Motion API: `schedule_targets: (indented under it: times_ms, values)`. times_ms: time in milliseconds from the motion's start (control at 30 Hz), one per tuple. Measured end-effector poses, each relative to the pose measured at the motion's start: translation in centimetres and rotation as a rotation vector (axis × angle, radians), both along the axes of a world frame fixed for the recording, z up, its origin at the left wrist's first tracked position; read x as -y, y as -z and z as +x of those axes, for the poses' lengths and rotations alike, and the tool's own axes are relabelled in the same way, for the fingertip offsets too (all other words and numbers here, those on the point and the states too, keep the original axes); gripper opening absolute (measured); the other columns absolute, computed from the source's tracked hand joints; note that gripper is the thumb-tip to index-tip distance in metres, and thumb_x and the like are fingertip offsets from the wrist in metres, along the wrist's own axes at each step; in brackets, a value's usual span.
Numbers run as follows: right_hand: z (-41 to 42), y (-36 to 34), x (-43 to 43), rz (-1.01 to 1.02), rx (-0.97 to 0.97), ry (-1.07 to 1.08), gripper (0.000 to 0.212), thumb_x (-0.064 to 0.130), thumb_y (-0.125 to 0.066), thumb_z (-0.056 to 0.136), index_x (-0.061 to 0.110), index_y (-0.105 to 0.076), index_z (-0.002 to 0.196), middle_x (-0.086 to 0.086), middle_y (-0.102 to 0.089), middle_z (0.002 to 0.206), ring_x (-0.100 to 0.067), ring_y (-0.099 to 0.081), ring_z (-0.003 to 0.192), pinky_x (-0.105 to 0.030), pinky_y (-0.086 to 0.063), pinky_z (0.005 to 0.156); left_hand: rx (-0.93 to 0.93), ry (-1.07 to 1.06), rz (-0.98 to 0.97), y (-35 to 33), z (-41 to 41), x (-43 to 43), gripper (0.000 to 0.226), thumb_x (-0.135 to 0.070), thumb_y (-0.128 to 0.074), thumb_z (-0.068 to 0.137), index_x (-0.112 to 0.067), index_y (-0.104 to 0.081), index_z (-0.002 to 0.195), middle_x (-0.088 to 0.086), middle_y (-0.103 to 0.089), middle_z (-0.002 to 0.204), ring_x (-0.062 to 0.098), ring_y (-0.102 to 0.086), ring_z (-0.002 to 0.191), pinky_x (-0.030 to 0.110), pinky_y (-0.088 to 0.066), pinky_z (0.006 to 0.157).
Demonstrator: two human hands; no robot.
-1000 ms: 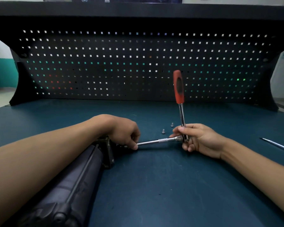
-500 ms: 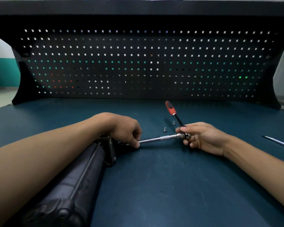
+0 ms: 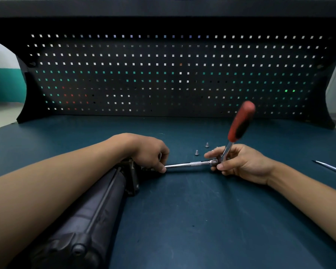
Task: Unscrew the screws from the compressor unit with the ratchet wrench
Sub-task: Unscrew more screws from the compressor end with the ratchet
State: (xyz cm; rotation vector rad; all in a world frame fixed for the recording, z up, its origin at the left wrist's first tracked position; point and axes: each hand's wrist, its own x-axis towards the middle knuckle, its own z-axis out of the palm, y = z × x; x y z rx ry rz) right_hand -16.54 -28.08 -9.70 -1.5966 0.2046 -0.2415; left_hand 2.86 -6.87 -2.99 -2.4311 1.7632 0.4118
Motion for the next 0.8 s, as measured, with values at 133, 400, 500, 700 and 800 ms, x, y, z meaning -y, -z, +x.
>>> schedule_targets:
  times_ms: [133, 400, 500, 700, 800]
  values:
    - [-0.1, 0.6, 0.3, -0.025, 0.045, 0.019, 0.034, -0.016, -0.068, 0.069, 0.006, -0.077, 0.094, -0.007, -0.074, 0.112, -0.022, -0.073, 0.086, -0.023, -0.055, 0.061, 0.011, -0.001, 0.033, -0.1, -0.1, 0.0, 0.013, -0.039, -0.064, 0.094, -0.027, -0.063, 0.1, -0.003, -0.07, 0.094, 0.016, -0.061, 0.081, 0.025, -0.042, 0.065]
    - [-0.1, 0.4, 0.4, -0.111, -0.009, -0.038, 0.052, -0.009, -0.075, 0.066, 0.001, -0.068, 0.117, -0.008, -0.074, 0.106, -0.019, -0.071, 0.091, -0.022, -0.052, 0.064, 0.04, 0.018, 0.047, -0.1, -0.2, 0.1, 0.012, -0.037, -0.063, 0.095, -0.026, -0.062, 0.09, -0.005, -0.067, 0.092, 0.014, -0.059, 0.081, 0.027, -0.044, 0.068]
    - [-0.1, 0.0, 0.0, -0.112, -0.016, -0.032, 0.057, -0.01, -0.079, 0.064, 0.005, -0.067, 0.118, -0.004, -0.074, 0.11, -0.02, -0.073, 0.091, -0.02, -0.051, 0.061, 0.059, 0.028, 0.052, -0.1, -0.1, 0.1, 0.013, -0.036, -0.063, 0.095, -0.027, -0.059, 0.087, -0.005, -0.067, 0.091, 0.01, -0.056, 0.076, 0.024, -0.042, 0.064]
    - [-0.1, -0.4, -0.9, -0.05, -0.013, 0.038, 0.047, 0.009, -0.076, 0.069, 0.011, -0.067, 0.114, 0.002, -0.069, 0.081, -0.019, -0.071, 0.067, -0.019, -0.051, 0.051, 0.075, 0.038, 0.048, 0.0, 0.0, 0.2, 0.014, -0.036, -0.063, 0.095, -0.025, -0.057, 0.091, -0.005, -0.064, 0.09, 0.014, -0.056, 0.079, 0.027, -0.041, 0.065]
    - [0.0, -0.8, -1.2, -0.025, -0.066, 0.044, 0.047, 0.023, -0.074, 0.07, 0.008, -0.063, 0.113, 0.006, -0.071, 0.074, -0.015, -0.068, 0.058, -0.017, -0.047, 0.044, 0.073, 0.041, 0.047, 0.0, 0.1, 0.2, 0.016, -0.036, -0.064, 0.095, -0.027, -0.054, 0.085, -0.007, -0.061, 0.086, 0.012, -0.053, 0.075, 0.026, -0.04, 0.063]
